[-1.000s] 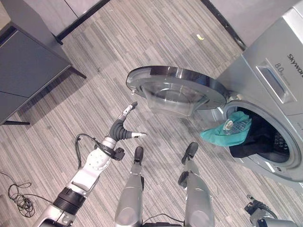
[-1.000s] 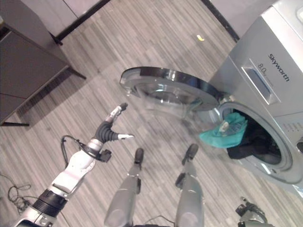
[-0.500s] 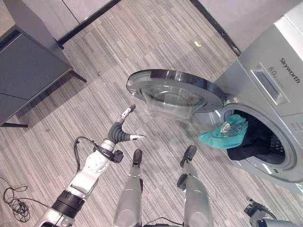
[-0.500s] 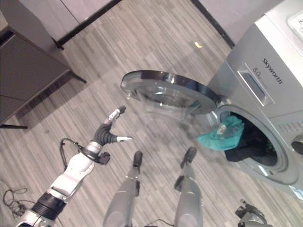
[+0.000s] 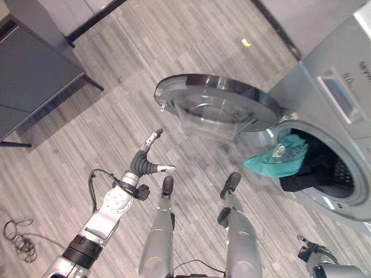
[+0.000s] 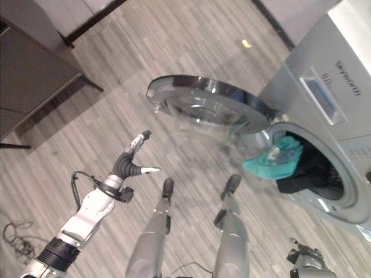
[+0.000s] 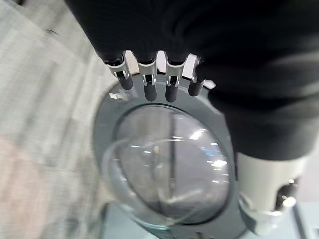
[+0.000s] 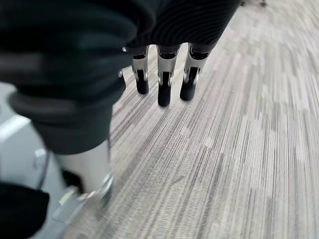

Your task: Grab the laundry basket,head to the washer,open it,put in the laundry and shut it.

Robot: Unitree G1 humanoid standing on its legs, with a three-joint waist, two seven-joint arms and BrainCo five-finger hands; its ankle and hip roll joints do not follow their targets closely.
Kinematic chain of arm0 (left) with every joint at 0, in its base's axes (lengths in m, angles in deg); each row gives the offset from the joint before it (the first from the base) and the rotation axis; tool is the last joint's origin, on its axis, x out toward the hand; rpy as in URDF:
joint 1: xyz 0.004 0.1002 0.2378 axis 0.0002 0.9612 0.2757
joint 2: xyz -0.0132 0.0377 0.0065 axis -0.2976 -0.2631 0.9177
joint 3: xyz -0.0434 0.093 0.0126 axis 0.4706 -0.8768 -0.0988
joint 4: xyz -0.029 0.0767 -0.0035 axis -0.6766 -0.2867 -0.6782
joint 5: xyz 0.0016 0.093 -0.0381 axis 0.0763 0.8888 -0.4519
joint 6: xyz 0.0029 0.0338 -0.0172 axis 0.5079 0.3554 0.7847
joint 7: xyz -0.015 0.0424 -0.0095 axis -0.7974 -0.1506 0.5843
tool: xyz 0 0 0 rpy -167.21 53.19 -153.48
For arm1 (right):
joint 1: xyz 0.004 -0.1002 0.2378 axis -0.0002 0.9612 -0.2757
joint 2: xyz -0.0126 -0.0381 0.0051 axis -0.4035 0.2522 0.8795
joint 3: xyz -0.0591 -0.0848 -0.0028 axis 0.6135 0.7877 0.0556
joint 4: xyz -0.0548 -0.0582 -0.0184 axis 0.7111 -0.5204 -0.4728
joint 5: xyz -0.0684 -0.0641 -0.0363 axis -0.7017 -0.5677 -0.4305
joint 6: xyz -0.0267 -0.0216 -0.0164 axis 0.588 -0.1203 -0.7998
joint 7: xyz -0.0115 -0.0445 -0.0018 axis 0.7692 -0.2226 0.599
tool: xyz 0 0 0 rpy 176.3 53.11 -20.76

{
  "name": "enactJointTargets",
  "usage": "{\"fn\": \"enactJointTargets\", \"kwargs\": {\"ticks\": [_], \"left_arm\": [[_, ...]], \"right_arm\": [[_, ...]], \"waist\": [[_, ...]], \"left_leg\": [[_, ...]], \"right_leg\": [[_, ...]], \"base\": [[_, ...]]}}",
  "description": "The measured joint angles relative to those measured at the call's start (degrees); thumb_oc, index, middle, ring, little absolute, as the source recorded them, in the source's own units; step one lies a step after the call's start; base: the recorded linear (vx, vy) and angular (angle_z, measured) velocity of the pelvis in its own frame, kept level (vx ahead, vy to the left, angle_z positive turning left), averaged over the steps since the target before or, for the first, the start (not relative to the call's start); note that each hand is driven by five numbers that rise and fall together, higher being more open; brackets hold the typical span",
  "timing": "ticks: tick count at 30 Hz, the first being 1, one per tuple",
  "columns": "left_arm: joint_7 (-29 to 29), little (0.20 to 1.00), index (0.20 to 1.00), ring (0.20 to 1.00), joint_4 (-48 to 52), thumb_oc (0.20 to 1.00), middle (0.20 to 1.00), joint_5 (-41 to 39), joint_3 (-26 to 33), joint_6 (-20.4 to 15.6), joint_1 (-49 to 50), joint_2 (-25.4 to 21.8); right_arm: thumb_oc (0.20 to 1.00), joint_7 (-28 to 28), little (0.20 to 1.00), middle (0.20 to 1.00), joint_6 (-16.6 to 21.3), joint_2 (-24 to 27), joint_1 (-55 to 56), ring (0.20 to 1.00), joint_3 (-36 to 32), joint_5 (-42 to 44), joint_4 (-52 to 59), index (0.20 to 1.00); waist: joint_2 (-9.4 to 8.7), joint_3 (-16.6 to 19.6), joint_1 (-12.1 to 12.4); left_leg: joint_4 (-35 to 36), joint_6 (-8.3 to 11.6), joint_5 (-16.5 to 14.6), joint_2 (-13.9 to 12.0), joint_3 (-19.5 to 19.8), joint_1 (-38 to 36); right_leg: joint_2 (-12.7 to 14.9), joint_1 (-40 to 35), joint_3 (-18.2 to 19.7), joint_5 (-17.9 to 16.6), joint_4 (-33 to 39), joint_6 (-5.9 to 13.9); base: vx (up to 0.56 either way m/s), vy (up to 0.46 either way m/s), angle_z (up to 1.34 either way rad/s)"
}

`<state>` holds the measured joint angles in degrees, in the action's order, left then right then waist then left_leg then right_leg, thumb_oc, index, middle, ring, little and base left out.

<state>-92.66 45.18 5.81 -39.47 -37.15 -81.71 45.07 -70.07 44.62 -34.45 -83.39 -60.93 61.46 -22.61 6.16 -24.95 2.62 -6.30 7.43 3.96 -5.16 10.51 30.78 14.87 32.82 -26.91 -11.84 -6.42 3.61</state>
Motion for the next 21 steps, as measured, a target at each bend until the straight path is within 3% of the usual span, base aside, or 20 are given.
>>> {"fn": "enactJointTargets", "kwargs": {"ticks": [1,2,7,21], "left_arm": [[-0.5,1.0,1.0,1.0,1.65,1.0,1.0,-0.09,0.74,-0.05,0.67,-0.03],[-0.53,1.0,1.0,1.0,1.81,1.0,1.0,-0.12,0.72,-0.05,0.71,-0.05],[-0.5,1.0,1.0,1.0,2.44,1.0,1.0,-0.54,0.37,-0.05,-0.32,-0.28],[-0.75,1.0,1.0,1.0,4.84,1.0,1.0,-2.55,0.63,-0.01,-1.57,-2.47]], "right_arm": [[1.0,0.52,1.0,1.0,0.03,1.12,-2.02,1.0,1.12,-2.09,0.11,1.0],[1.0,0.53,1.0,1.0,0.07,1.35,-3.36,1.0,1.13,-2.33,0.13,1.0],[1.0,0.55,1.0,1.0,0.11,3.22,-9.22,1.0,1.26,-2.45,0.37,1.0],[1.0,1.98,1.0,1.0,2.59,7.91,-24.59,1.0,10.19,-1.67,4.76,1.0]], "waist": [[1.53,-3.22,0.65],[1.86,-4.17,0.89],[2.07,-5.2,1.27],[2.16,-5.14,1.49]], "left_leg": [[-1.31,0.04,-0.04,-0.21,0.18,1.0],[-1.52,0.01,-0.05,-0.34,0.2,1.9],[-4.15,0.07,-0.15,-0.84,0.07,7.16],[-3.45,0.17,-0.06,-2.44,-0.4,9.56]], "right_leg": [[0.65,1.92,0.13,1.84,-3.81,-0.46],[0.92,3.52,0.23,2.73,-5.61,-0.7],[2.11,10.17,0.6,5.82,-12.59,-1.68],[0.94,13.58,1.16,7.37,-14.13,-1.5]], "base": [[-0.07,-0.079,0.05],[-0.05,-0.056,0.07],[-0.04,-0.052,0.05],[0.0,-0.039,0.0]]}}
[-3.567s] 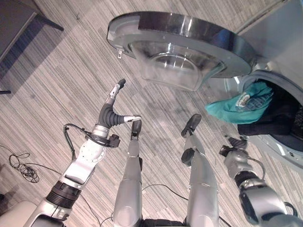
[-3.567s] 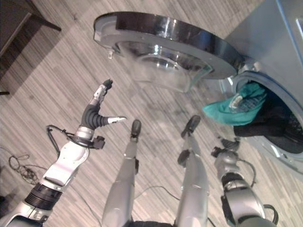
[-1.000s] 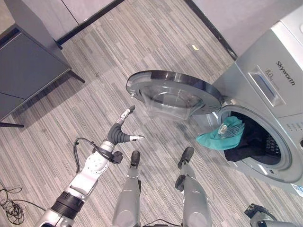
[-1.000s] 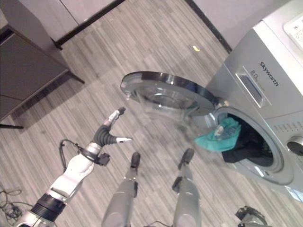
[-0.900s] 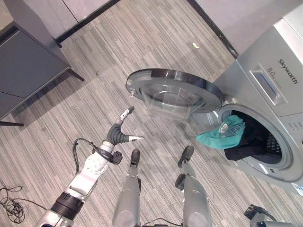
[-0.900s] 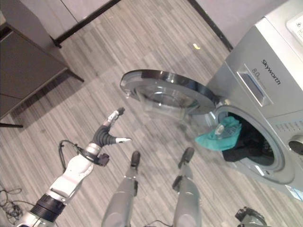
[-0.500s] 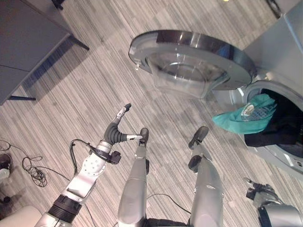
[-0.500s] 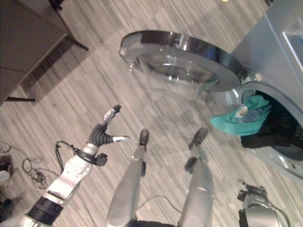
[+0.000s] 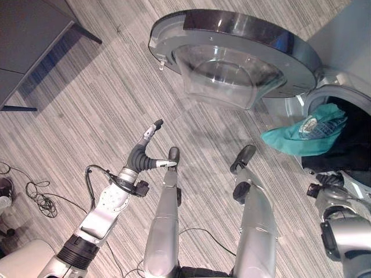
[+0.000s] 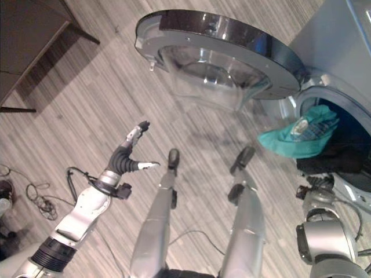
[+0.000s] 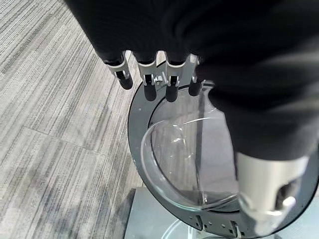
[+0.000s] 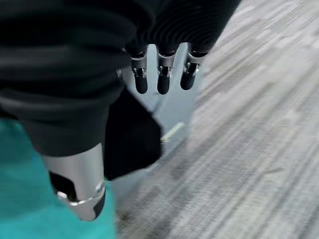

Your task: Grab the laundry basket,head to the washer,open it,put in the laundry and shut it.

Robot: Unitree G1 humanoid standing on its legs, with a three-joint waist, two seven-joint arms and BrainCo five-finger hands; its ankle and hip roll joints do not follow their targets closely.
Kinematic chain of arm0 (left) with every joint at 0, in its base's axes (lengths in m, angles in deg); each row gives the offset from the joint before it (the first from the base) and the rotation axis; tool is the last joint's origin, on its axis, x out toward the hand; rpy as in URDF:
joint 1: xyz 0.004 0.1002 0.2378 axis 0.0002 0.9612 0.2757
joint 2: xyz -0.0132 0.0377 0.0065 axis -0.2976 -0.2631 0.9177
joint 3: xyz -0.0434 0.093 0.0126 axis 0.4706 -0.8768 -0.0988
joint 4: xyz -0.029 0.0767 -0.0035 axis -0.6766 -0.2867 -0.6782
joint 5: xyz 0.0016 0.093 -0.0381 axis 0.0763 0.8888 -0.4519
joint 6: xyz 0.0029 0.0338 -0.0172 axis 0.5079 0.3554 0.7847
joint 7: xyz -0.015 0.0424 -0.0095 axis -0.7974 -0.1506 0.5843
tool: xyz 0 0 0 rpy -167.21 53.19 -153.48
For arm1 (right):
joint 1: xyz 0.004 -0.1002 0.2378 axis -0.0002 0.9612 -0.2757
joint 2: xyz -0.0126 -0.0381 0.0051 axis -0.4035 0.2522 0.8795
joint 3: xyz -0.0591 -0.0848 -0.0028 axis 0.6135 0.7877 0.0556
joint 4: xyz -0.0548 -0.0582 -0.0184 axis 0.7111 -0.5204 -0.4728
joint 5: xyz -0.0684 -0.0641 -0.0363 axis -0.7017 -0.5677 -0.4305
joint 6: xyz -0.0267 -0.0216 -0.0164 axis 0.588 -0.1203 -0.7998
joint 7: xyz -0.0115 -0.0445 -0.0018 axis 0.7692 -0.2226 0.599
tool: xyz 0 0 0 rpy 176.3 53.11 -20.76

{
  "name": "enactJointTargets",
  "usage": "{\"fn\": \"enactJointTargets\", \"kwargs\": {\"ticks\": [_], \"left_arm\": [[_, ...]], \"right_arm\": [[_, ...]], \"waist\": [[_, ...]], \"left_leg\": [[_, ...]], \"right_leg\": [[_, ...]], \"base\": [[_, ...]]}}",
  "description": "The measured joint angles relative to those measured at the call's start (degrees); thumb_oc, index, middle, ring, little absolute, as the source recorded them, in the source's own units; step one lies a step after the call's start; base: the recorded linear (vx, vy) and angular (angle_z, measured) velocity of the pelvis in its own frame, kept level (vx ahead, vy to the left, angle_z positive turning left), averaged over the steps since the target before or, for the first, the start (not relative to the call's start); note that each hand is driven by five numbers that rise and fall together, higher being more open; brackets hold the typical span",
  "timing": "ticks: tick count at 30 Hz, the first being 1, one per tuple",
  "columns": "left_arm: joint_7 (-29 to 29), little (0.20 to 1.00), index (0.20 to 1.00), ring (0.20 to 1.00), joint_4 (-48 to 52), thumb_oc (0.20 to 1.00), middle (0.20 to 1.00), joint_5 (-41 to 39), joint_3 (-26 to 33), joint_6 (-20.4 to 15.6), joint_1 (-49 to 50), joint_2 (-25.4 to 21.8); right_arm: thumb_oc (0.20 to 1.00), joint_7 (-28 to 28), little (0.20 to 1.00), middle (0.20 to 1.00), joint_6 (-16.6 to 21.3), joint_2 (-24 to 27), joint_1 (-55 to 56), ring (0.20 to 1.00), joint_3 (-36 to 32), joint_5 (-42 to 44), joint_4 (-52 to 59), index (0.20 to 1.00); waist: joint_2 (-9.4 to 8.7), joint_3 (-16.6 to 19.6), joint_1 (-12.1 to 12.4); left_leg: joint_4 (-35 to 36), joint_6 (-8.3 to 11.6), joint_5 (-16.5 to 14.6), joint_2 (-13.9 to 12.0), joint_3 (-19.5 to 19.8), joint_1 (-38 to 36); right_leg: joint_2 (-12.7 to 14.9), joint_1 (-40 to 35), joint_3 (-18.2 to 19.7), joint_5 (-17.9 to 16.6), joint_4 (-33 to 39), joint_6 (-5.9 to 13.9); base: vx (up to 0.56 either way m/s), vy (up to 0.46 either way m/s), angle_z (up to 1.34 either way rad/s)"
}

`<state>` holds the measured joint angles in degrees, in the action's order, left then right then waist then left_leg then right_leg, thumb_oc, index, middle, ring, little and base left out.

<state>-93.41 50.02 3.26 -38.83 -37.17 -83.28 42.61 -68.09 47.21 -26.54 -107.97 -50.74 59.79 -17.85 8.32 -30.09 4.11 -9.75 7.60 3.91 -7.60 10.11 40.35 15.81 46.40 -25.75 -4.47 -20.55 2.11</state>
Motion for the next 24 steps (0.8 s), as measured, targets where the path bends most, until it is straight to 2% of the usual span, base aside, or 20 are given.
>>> {"fn": "enactJointTargets", "kwargs": {"ticks": [5,9,11,24], "left_arm": [[-1.31,1.0,1.0,1.0,0.49,1.0,1.0,-0.12,0.52,-0.02,-0.53,-0.07],[-1.6,1.0,1.0,1.0,0.72,1.0,1.0,-0.24,2.56,-0.01,-0.44,-0.47],[-1.92,1.0,1.0,1.0,1.18,1.0,1.0,-1.08,3.54,0.0,-0.36,-2.1],[-2.01,1.0,1.0,1.0,2.03,1.0,1.0,-2.59,4.4,-0.01,-0.47,-1.9]], "right_arm": [[1.0,1.14,1.0,1.0,0.24,-0.04,-4.68,1.0,2.27,0.07,1.88,1.0],[1.0,1.56,1.0,1.0,-0.25,0.65,-5.77,1.0,2.07,0.01,-2.67,1.0],[1.0,1.02,1.0,1.0,-0.3,1.19,-5.66,1.0,2.04,1.59,-2.88,1.0],[1.0,1.35,1.0,1.0,0.37,1.4,-7.58,1.0,2.1,7.59,0.47,1.0]], "waist": [[0.0,0.0,0.37],[-0.03,-0.02,1.6],[-0.12,-0.07,1.55],[-1.02,0.02,0.95]], "left_leg": [[0.34,0.8,0.48,0.07,-0.11,1.65],[0.34,1.31,0.73,0.24,0.18,2.65],[0.33,1.31,0.73,0.58,0.28,2.8],[0.29,1.31,0.81,0.24,0.35,7.25]], "right_leg": [[0.2,1.62,-0.04,-0.01,-0.23,-0.78],[0.44,2.27,-0.28,-0.12,-0.41,-1.02],[0.77,2.29,-0.22,-0.12,-0.43,-1.02],[0.45,7.23,0.16,0.33,-1.15,-0.95]], "base": [[0.0,-0.017,0.02],[0.01,-0.024,0.08],[0.02,-0.015,0.07],[0.0,-0.004,0.0]]}}
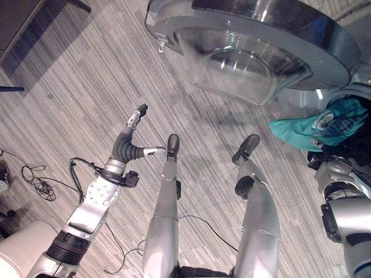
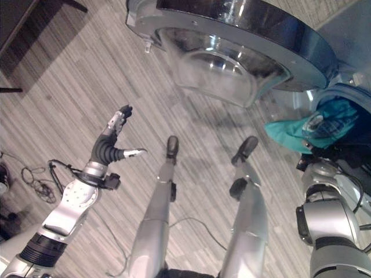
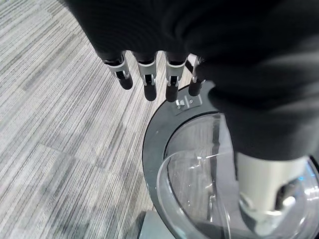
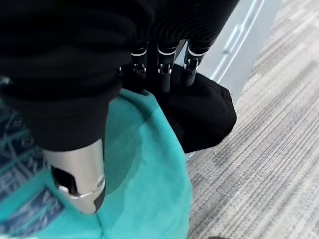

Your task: Grab the laundry basket,head to the washer,open it,put in the laundry and shut it.

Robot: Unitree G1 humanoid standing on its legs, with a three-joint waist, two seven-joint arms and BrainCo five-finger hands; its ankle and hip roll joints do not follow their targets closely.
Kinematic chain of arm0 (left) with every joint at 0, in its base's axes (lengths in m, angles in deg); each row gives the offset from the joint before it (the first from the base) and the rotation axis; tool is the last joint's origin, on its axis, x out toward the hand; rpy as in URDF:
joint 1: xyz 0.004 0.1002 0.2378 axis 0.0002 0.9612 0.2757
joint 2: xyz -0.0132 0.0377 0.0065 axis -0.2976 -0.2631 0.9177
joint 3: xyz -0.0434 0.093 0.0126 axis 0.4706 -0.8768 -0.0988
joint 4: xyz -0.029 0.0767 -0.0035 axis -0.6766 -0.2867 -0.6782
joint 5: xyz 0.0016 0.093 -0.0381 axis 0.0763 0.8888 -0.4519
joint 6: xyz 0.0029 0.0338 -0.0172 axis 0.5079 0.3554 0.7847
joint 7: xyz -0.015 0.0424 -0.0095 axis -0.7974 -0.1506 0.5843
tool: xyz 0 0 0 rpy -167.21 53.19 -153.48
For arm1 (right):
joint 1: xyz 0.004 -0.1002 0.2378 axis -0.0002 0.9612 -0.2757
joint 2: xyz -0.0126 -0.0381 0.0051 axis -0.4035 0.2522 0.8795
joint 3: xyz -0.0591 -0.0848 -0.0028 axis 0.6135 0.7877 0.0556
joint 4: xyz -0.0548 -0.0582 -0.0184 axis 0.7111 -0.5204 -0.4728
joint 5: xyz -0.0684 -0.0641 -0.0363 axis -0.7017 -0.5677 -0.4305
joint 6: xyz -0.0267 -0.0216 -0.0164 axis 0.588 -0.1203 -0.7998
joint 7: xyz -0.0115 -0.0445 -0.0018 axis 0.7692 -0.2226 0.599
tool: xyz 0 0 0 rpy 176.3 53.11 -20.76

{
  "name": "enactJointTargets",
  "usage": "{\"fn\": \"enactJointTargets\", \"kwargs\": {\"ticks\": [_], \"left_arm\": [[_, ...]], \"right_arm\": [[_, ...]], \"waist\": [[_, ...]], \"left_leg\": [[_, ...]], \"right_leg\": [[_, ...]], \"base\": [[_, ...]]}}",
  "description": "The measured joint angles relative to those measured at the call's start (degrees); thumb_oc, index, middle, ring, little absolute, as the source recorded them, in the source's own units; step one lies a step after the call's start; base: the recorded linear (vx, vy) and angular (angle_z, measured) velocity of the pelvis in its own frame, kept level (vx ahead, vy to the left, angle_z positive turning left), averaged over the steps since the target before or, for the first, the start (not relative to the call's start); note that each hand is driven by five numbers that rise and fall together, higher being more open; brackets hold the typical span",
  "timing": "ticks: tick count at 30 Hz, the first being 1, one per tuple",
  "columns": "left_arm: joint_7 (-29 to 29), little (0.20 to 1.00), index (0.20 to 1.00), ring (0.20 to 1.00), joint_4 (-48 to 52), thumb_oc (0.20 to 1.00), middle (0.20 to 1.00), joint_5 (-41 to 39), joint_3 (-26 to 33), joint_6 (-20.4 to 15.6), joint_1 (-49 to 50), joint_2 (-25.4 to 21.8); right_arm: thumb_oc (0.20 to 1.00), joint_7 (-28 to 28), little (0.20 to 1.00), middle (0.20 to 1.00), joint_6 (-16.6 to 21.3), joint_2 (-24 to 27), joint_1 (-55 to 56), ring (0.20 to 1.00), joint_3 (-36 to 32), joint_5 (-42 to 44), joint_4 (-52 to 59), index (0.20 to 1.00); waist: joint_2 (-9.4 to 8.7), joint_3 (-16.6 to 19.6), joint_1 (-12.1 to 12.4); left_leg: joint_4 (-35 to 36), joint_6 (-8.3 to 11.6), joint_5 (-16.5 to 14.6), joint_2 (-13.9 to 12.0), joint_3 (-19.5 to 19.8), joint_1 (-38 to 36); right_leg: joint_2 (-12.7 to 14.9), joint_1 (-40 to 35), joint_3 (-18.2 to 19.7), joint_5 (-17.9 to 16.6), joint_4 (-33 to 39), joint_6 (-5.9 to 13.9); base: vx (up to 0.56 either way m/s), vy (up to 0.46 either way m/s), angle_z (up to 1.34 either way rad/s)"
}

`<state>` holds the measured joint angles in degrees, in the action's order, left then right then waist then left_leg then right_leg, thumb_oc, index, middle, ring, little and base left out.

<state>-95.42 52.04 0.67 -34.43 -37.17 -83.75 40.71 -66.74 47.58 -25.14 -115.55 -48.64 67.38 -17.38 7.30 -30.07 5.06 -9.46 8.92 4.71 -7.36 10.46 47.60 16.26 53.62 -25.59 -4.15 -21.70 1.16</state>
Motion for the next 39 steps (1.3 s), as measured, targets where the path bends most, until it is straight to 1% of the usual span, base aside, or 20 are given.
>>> {"fn": "enactJointTargets", "kwargs": {"ticks": [4,8,9,11,12,13,14,15,16,18,21,23,27,28,30,33,35,36,38,39], "left_arm": [[0.01,1.0,1.0,1.0,0.18,1.0,1.0,-1.66,0.31,-0.03,-0.02,0.0],[0.05,1.0,1.0,1.0,0.18,1.0,1.0,-1.72,0.49,-0.07,-0.03,-0.01],[0.08,1.0,1.0,1.0,0.18,1.0,1.0,-2.06,0.48,-0.07,-0.07,-0.02],[0.12,1.0,1.0,1.0,0.2,1.0,1.0,-2.08,0.49,-0.16,-0.25,-0.02],[0.13,1.0,1.0,1.0,0.2,1.0,1.0,-2.09,0.48,-0.23,-0.23,-0.02],[0.13,1.0,1.0,1.0,0.21,1.0,1.0,-2.12,0.48,-0.27,-0.24,-0.03],[0.14,1.0,1.0,1.0,0.21,1.0,1.0,-2.13,0.49,-0.43,-0.26,-0.05],[0.16,1.0,1.0,1.0,0.23,1.0,1.0,-2.17,0.48,-0.76,-0.25,-0.05],[0.24,1.0,1.0,1.0,0.23,1.0,1.0,-2.22,0.47,-1.19,-0.23,-0.05],[0.48,1.0,1.0,1.0,0.23,1.0,1.0,-2.22,0.47,-1.23,-0.24,-0.05],[0.98,1.0,1.0,1.0,0.23,1.0,1.0,-2.22,0.44,-1.23,-0.22,-0.04],[1.03,1.0,1.0,1.0,0.24,1.0,1.0,-2.22,0.47,-1.23,-0.22,-0.09],[1.07,1.0,1.0,1.0,0.25,1.0,1.0,-2.23,0.37,-1.19,-0.23,-0.1],[1.07,1.0,1.0,1.0,0.25,1.0,1.0,-2.23,0.39,-1.17,-0.09,-0.24],[1.03,1.0,1.0,1.0,0.25,1.0,1.0,-2.24,0.33,-1.17,-0.07,-0.35],[0.99,1.0,1.0,1.0,0.32,1.0,1.0,-2.24,-0.45,-1.18,-0.23,-0.59],[0.99,1.0,1.0,1.0,0.33,1.0,1.0,-2.28,-1.21,-1.19,-0.15,-0.64],[0.97,1.0,1.0,1.0,0.24,1.0,1.0,-2.39,-1.5,-1.18,-0.1,-0.66],[0.97,1.0,1.0,1.0,0.46,1.0,1.0,-3.63,-2.47,-1.21,0.01,-1.17],[0.99,1.0,1.0,1.0,0.47,1.0,1.0,-3.81,-2.52,-1.17,0.18,-1.47]], "right_arm": [[1.0,0.06,1.0,1.0,0.38,2.19,-1.07,1.0,-0.16,3.3,-0.34,1.0],[1.0,0.05,1.0,1.0,0.4,2.6,-1.07,1.0,-0.63,4.81,-0.68,1.0],[0.827,0.05,0.827,0.827,0.4,2.6,-1.34,0.827,-1.08,5.64,-0.86,0.827],[0.827,0.01,0.827,0.827,0.41,2.59,-1.71,0.827,-1.16,6.52,-0.91,0.827],[0.617,-0.07,0.617,0.617,0.49,2.6,-1.85,0.617,-1.17,6.67,-0.88,0.617],[0.558,-0.08,0.558,0.558,0.53,2.6,-2.08,0.558,-1.18,7.09,-1.0,0.558],[0.558,-0.07,0.558,0.558,0.53,2.59,-3.13,0.558,-1.21,7.76,-1.74,0.558],[0.485,-0.13,0.485,0.485,0.63,2.59,-4.53,0.485,-1.73,8.83,-2.0,0.485],[0.2,-0.17,0.2,0.2,0.87,2.34,-5.85,0.2,-2.74,10.09,-2.63,0.2],[0.2,-0.18,0.2,0.2,1.11,1.73,-6.57,0.2,-3.75,12.4,-2.84,0.2],[0.2,-0.18,0.2,0.2,1.9,0.37,-9.76,0.2,-7.54,18.05,-7.06,0.2],[0.2,-0.16,0.2,0.2,1.92,0.45,-11.3,0.2,-7.98,20.96,-7.77,0.2],[0.2,1.0,0.2,0.2,1.93,1.0,-13.21,0.2,-8.06,23.54,-7.84,0.2],[0.2,1.15,0.2,0.2,1.72,1.72,-14.32,0.2,-9.33,23.71,-7.84,0.2],[0.2,3.07,0.2,0.2,2.39,3.14,-14.56,0.2,-8.94,23.82,-2.58,0.2],[0.2,5.52,0.2,0.2,3.21,5.84,-15.03,0.2,-8.51,23.21,1.67,0.2],[0.2,6.53,0.2,0.2,4.08,10.29,-17.0,0.2,-6.9,20.98,2.39,0.2],[0.2,6.93,0.2,0.2,5.31,11.74,-17.98,0.2,-5.93,20.74,2.48,0.2],[0.2,7.02,0.2,0.2,6.21,12.96,-18.4,0.2,-3.62,18.53,1.63,0.2],[0.2,7.15,0.2,0.2,6.32,13.0,-18.39,0.2,-3.86,18.09,1.88,0.2]], "waist": [[-0.22,-0.05,0.07],[-0.21,-0.05,0.35],[-0.21,-0.05,0.47],[-0.2,-0.05,0.5],[-0.2,-0.05,0.53],[-0.17,-0.03,0.59],[-0.15,-0.01,0.63],[-0.12,0.0,0.81],[-0.05,0.04,1.28],[0.0,0.07,1.72],[0.08,0.1,2.6],[0.31,0.24,3.01],[0.45,0.2,3.22],[0.54,0.26,3.25],[0.56,0.27,3.22],[0.56,0.27,3.17],[0.57,0.26,3.24],[0.57,0.26,3.2],[0.58,0.26,3.24],[0.7,0.2,3.1]], "left_leg": [[0.68,0.42,0.37,-0.16,0.03,1.67],[1.73,1.1,0.89,-0.17,0.13,1.41],[1.74,1.18,0.95,-0.11,0.12,1.41],[1.75,1.35,1.05,-0.13,0.12,1.42],[1.75,1.39,1.09,-0.14,0.12,1.43],[1.76,1.34,1.14,-0.06,0.12,1.44],[1.76,1.31,1.19,0.0,0.1,1.43],[1.77,1.27,1.3,-0.02,0.13,1.43],[1.77,1.34,1.46,-0.02,0.17,1.41],[1.77,1.31,1.52,0.02,0.18,1.28],[1.93,1.55,1.8,0.05,0.33,0.56],[1.94,1.72,1.92,-0.02,0.29,0.34],[2.08,1.54,2.14,-0.11,0.21,-0.51],[2.12,1.55,2.13,-0.09,0.1,-0.72],[2.25,1.49,2.17,-0.22,-0.3,-1.5],[3.05,1.4,2.27,-0.68,-0.35,-2.85],[4.06,0.99,2.66,-0.63,-0.45,-3.39],[4.02,1.03,2.69,-0.64,-0.45,-3.42],[4.07,1.04,2.69,-0.71,-0.43,-3.45],[4.11,1.05,2.7,-0.71,-0.49,-3.44]], "right_leg": [[-0.07,2.22,0.02,0.21,-0.65,-0.24],[0.14,2.67,-0.12,0.56,-1.51,-0.99],[0.16,2.69,-0.14,0.63,-1.59,-1.1],[0.24,2.72,-0.14,0.63,-1.59,-1.1],[0.36,2.79,-0.13,0.63,-1.69,-1.1],[0.48,2.81,-0.13,0.63,-1.79,-1.1],[0.56,2.81,-0.12,0.62,-1.8,-1.1],[0.57,2.85,-0.1,0.61,-1.89,-1.12],[0.54,2.89,-0.11,0.63,-2.08,-1.14],[0.48,2.89,-0.1,0.69,-2.27,-1.2],[0.78,2.88,-0.02,1.5,-3.7,-1.81],[0.79,2.85,0.01,1.6,-3.97,-1.84],[0.72,2.3,0.19,1.6,-4.02,-1.88],[0.69,2.13,0.27,1.52,-3.78,-1.85],[0.35,1.52,0.97,1.07,-3.23,-1.24],[-0.52,0.11,1.09,0.39,-1.5,-0.84],[-0.56,-0.14,1.1,0.27,-1.13,-0.84],[-0.65,-0.24,1.06,0.25,-1.12,-0.89],[-0.76,-0.3,1.02,0.24,-1.05,-0.97],[-0.76,-0.28,1.01,0.27,-1.04,-1.02]], "base": [[0.02,-0.015,0.0],[0.01,-0.009,0.02],[0.0,0.0,0.0],[0.0,0.0,0.0],[0.0,0.0,0.0],[0.0,0.0,0.0],[0.0,0.0,0.0],[0.0,0.0,0.0],[0.0,0.0,0.0],[0.0,0.0,0.0],[0.0,-0.002,0.01],[0.0,0.0,0.0],[0.0,0.0,0.0],[0.01,-0.009,-0.05],[0.01,-0.018,-0.1],[0.02,-0.031,-0.09],[0.01,-0.019,-0.01],[0.03,-0.048,0.01],[0.02,-0.037,0.0],[0.0,0.0,0.0]]}}
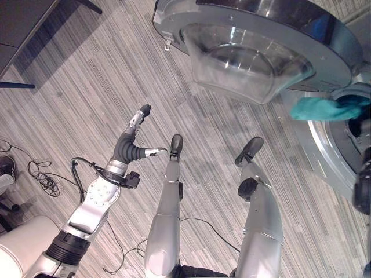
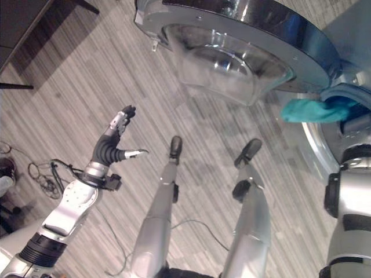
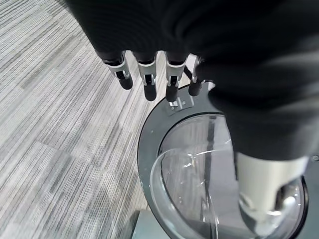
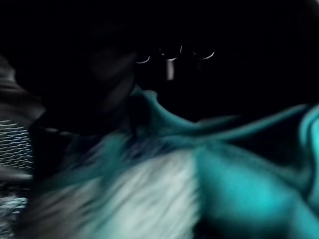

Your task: Grab the laundry basket,head to the washer,open it,put in the laundry and shut it.

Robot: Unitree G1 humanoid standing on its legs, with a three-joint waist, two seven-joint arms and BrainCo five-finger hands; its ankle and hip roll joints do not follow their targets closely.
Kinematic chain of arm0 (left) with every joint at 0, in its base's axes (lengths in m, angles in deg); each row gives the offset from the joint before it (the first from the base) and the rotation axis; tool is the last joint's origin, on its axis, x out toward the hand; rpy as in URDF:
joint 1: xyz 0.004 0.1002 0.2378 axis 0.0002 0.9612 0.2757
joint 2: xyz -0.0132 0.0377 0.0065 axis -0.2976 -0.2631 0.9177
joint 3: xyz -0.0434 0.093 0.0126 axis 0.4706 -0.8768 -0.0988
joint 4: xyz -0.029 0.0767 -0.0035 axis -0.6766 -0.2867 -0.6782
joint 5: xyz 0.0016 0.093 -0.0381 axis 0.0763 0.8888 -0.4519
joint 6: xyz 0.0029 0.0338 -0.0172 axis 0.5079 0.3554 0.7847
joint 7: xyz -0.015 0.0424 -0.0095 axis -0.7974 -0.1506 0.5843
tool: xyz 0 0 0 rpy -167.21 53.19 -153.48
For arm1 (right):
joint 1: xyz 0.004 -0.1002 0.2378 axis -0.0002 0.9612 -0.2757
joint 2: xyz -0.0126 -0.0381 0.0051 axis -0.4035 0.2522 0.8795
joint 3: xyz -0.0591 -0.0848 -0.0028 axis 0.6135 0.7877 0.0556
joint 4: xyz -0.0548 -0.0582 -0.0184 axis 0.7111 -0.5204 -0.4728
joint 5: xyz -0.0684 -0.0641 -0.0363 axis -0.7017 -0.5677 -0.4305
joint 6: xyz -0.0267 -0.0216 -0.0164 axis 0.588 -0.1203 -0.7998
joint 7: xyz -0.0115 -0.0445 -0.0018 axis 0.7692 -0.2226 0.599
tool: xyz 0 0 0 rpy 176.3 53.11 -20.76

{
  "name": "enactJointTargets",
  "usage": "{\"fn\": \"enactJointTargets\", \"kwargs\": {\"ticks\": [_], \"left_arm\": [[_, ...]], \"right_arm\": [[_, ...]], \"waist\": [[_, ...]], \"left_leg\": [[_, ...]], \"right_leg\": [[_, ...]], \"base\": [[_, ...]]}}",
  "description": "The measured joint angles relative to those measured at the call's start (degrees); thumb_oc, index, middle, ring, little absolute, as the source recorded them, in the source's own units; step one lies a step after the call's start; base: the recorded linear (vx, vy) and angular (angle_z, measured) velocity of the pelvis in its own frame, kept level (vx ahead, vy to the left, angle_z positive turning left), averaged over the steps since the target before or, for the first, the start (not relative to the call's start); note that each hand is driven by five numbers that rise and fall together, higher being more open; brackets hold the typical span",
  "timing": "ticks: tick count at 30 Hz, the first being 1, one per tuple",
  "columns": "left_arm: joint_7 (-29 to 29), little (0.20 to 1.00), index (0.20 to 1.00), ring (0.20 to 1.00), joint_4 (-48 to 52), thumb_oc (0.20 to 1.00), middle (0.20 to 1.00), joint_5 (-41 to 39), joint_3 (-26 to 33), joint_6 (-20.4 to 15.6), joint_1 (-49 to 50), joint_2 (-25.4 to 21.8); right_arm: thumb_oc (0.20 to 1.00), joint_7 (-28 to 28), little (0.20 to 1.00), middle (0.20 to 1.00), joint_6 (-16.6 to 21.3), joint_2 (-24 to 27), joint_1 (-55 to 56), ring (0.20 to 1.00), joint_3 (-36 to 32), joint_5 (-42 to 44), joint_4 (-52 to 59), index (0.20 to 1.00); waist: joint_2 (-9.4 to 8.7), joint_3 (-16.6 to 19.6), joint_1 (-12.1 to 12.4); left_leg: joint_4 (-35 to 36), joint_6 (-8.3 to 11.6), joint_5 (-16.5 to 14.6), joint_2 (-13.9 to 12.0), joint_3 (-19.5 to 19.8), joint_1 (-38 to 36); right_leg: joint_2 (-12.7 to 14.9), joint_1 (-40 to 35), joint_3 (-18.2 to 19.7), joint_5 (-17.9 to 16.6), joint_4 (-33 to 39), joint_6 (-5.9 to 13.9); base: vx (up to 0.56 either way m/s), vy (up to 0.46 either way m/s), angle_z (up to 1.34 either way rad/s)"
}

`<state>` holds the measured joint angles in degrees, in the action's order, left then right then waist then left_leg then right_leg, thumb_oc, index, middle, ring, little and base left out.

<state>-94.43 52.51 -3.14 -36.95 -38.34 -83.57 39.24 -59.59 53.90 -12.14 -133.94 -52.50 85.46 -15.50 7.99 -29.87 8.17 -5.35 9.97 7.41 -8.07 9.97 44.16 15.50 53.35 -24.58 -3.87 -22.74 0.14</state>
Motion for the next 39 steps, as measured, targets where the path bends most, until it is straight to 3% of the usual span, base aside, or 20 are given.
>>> {"fn": "enactJointTargets", "kwargs": {"ticks": [9,13,18,20,24,31,36,39], "left_arm": [[-0.52,1.0,1.0,1.0,0.59,1.0,1.0,0.0,0.31,-0.07,-0.26,-1.28],[-0.9,1.0,1.0,1.0,1.41,1.0,1.0,0.06,0.35,-0.08,-0.24,-1.3],[-0.9,1.0,1.0,1.0,2.27,1.0,1.0,0.04,0.3,-0.05,-0.02,-1.58],[-0.77,1.0,1.0,1.0,3.39,1.0,1.0,0.03,0.25,-0.04,0.27,-3.85],[-0.76,1.0,1.0,1.0,4.13,1.0,1.0,-0.08,0.39,-0.06,0.64,-7.75],[-0.57,1.0,1.0,1.0,4.06,1.0,1.0,-0.09,2.53,-0.02,4.53,-7.6],[-0.4,1.0,1.0,1.0,3.99,1.0,1.0,-0.07,2.96,-0.07,5.12,-7.61],[0.11,1.0,1.0,1.0,4.49,1.0,1.0,-0.07,2.52,-0.52,4.88,-7.7]], "right_arm": [[0.2,2.48,0.2,0.2,-0.01,0.03,-3.92,0.2,-2.36,-2.24,-0.01,0.2],[0.2,3.33,0.2,0.2,1.7,0.03,-6.49,0.2,-6.06,1.37,-0.95,0.2],[0.2,4.6,0.2,0.2,1.93,2.89,-8.88,0.2,2.0,0.32,-4.83,0.2],[0.2,5.74,0.2,0.2,1.92,4.0,-8.76,0.2,3.84,-2.47,-5.86,0.2],[0.2,6.21,0.2,0.2,1.91,4.33,-8.76,0.2,3.8,-3.46,-7.75,0.2],[0.2,7.43,0.2,0.2,1.86,4.33,-8.53,0.2,3.93,-3.97,-5.14,0.2],[0.2,12.85,0.2,0.2,-0.18,5.8,-6.53,0.2,7.54,-15.84,-0.66,0.2],[0.2,11.18,0.2,0.2,-3.66,6.26,-8.75,0.2,10.01,-21.08,-9.41,0.2]], "waist": [[0.68,-0.15,-0.31],[1.25,-0.13,-0.27],[1.27,-0.1,-0.89],[1.23,-0.13,-1.06],[1.08,-0.23,-1.57],[1.02,-0.27,-2.81],[0.99,-0.29,-2.8],[0.68,-0.49,-2.24]], "left_leg": [[0.7,0.09,0.16,0.47,-0.95,1.11],[2.11,0.26,1.04,0.51,-0.87,2.0],[3.64,0.05,1.87,0.57,-0.68,2.03],[3.73,0.01,1.95,0.7,-0.49,2.26],[3.7,0.0,1.97,0.84,-0.33,2.59],[3.41,-0.18,1.97,1.87,-1.12,2.57],[3.18,-0.29,1.9,1.76,-1.26,2.59],[2.02,-0.64,1.63,1.76,-1.21,2.96]], "right_leg": [[0.66,2.4,0.74,0.25,-0.87,0.01],[1.01,4.37,0.87,0.83,-2.13,-0.19],[1.47,4.9,0.84,0.99,-2.44,-0.27],[1.45,4.93,0.64,0.97,-2.34,-0.21],[1.55,4.91,0.42,0.89,-2.12,-0.03],[2.45,5.09,1.2,-0.07,-1.68,0.15],[2.27,5.58,1.71,0.0,-2.07,0.23],[2.23,5.51,1.73,-0.19,-2.36,-0.06]], "base": [[0.0,-0.002,0.0],[0.02,-0.024,0.04],[0.04,-0.055,0.05],[0.03,-0.066,0.06],[0.02,-0.047,0.03],[0.0,-0.009,0.0],[0.0,-0.031,-0.03],[0.01,-0.057,0.01]]}}
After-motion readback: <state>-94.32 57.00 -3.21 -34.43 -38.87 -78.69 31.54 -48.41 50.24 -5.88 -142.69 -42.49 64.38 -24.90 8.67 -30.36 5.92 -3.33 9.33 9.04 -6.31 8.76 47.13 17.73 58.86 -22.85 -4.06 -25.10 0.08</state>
